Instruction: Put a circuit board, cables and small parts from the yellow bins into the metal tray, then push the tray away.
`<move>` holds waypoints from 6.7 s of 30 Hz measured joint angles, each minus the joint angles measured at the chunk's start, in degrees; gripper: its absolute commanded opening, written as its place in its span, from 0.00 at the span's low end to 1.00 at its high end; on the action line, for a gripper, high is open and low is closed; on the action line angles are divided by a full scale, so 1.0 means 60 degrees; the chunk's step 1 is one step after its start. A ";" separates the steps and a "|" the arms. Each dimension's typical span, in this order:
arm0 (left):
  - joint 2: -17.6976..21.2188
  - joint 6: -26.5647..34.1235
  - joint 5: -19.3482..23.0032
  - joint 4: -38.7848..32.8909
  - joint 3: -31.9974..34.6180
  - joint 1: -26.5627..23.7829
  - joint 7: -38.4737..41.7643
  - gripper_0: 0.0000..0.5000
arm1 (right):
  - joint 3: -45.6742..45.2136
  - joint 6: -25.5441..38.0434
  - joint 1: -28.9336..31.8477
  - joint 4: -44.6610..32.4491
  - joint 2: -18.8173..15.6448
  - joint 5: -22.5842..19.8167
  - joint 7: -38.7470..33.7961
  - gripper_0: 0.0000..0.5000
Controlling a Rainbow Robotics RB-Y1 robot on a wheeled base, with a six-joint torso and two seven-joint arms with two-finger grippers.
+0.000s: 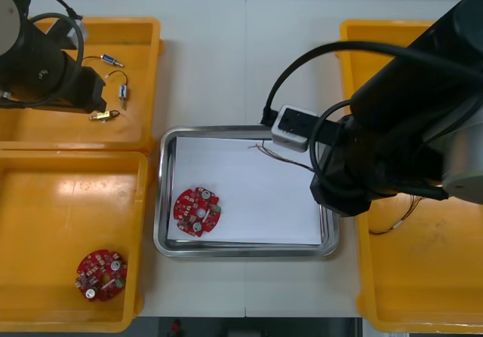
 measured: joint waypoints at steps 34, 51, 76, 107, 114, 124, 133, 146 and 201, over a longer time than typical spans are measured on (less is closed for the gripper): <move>0.0144 -0.4851 -0.1186 0.7272 -0.0146 -0.2220 -0.0004 1.00 | 0.4644 -0.2409 -0.0060 0.3581 0.1417 0.3344 0.1651 0.00; -0.0407 -0.6577 -0.1494 0.9056 -0.0587 -0.2584 -0.0008 1.00 | 0.5486 -0.3367 -0.0060 0.4428 0.1480 0.3533 0.1652 0.00; -0.0597 -0.7708 -0.1619 0.9697 -0.0810 -0.2579 -0.0272 0.00 | 0.5387 -0.3360 -0.0060 0.4279 0.1481 0.3677 0.1652 1.00; -0.0596 -0.0677 -0.2215 0.2986 0.0340 -0.1527 -0.0303 0.00 | 0.3497 -0.1212 -0.0018 0.2941 0.1481 0.3706 0.1652 1.00; -0.0596 -0.0029 -0.1974 0.1653 0.0340 -0.1286 -0.0303 0.00 | 0.3132 -0.0720 -0.0018 0.2874 0.1481 0.3748 0.1652 1.00; -0.0612 -0.0008 -0.0982 0.0349 0.0238 -0.1279 -0.0048 0.00 | 0.1235 -0.0014 -0.0018 0.2584 0.1480 0.3011 0.2090 1.00; -0.1171 -0.0003 -0.0727 -0.0307 -0.0874 -0.1277 0.2022 0.00 | -0.0636 -0.0006 -0.0017 0.2371 0.1322 0.2246 0.2165 1.00; -0.1998 -0.0002 -0.0765 -0.0568 -0.2945 -0.0693 0.2019 0.00 | -0.2130 -0.0005 -0.0016 0.2433 0.0075 0.1653 0.2161 1.00; -0.2059 -0.2245 -0.2705 0.0148 -0.5325 0.0413 0.2158 1.00 | -0.5286 -0.0836 -0.2190 1.2428 -0.0387 0.3109 0.6295 1.00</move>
